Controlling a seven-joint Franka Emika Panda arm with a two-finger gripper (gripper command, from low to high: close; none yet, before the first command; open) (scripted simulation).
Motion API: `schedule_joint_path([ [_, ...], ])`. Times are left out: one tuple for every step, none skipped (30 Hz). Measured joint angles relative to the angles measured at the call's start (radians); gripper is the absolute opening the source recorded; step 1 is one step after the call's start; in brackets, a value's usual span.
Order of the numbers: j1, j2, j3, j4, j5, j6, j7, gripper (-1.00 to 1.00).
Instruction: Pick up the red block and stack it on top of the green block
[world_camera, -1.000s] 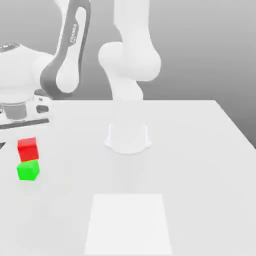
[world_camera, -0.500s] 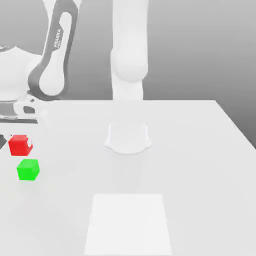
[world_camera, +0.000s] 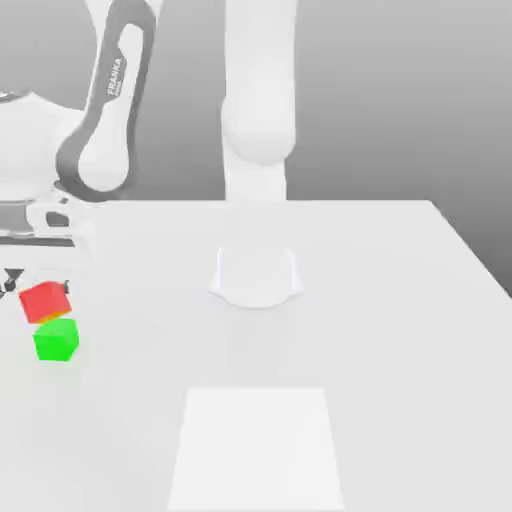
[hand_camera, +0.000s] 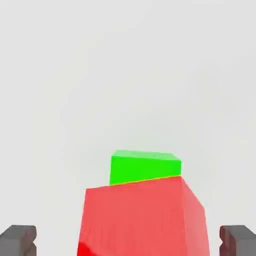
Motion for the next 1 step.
schedule_joint_path([
  [0.0, 0.0, 0.0, 0.0, 0.0, 0.0, 0.0, 1.0],
])
